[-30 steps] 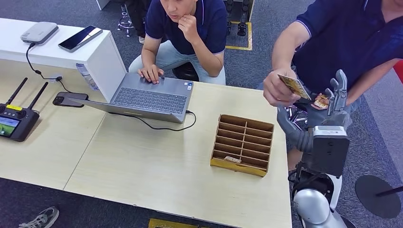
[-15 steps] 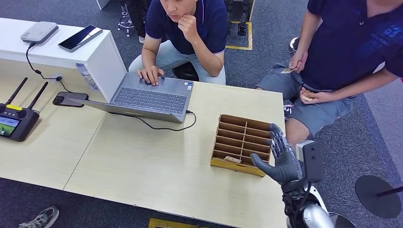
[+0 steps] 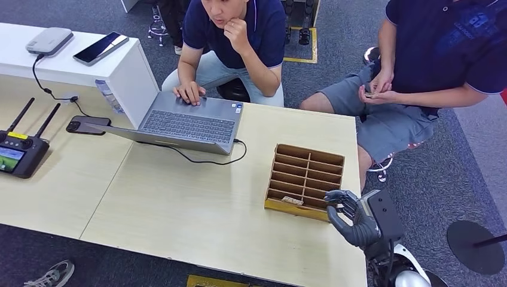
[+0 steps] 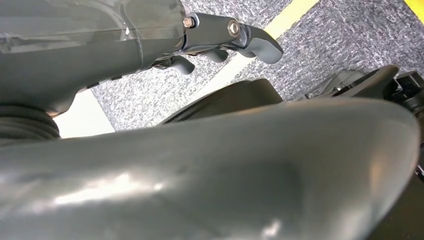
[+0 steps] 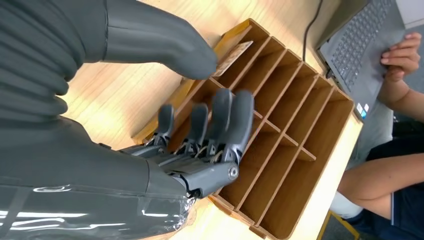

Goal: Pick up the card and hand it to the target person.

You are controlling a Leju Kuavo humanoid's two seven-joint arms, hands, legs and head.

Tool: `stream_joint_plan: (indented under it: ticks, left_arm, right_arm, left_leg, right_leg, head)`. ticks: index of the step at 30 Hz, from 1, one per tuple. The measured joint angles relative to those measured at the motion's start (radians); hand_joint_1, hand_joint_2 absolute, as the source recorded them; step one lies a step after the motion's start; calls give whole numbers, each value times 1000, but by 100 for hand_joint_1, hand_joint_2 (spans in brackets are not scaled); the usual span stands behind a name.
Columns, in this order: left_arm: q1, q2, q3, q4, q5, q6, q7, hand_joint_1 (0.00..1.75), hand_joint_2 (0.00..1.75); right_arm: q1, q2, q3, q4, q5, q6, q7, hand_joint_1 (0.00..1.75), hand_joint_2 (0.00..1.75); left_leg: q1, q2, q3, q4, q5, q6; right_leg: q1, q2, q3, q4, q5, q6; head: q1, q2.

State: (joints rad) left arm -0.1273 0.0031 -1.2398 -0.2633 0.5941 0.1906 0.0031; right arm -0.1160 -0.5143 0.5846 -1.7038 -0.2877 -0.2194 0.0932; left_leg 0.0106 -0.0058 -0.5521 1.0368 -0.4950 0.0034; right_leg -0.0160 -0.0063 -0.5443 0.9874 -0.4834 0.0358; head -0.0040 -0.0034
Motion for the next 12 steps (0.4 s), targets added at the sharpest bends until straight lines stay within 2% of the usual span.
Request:
stream_joint_plan:
  ticks: [1, 2, 12]
  left_arm:
    - [0, 0, 0, 0, 1, 0, 1, 0, 0]
    - [0, 1, 0, 0, 2, -1, 2, 0, 0]
    - [0, 2, 0, 0, 3, -3, 8, 0, 0]
  right_arm:
    - [0, -5, 2, -4, 2, 4, 4, 25, 175]
    - [0, -9, 5, -8, 4, 7, 7, 2, 175]
    - [4, -36, 35, -39, 13, 10, 24, 0, 175]
  left_leg:
    - [0, 0, 0, 0, 0, 0]
    - [0, 0, 0, 0, 0, 0]
    - [0, 0, 0, 0, 0, 0]
  right_leg:
    - [0, 0, 0, 0, 0, 0]
    - [0, 0, 0, 0, 0, 0]
    - [0, 0, 0, 0, 0, 0]
  head:
    - [0, 0]
    - [0, 0]
    - [0, 0]
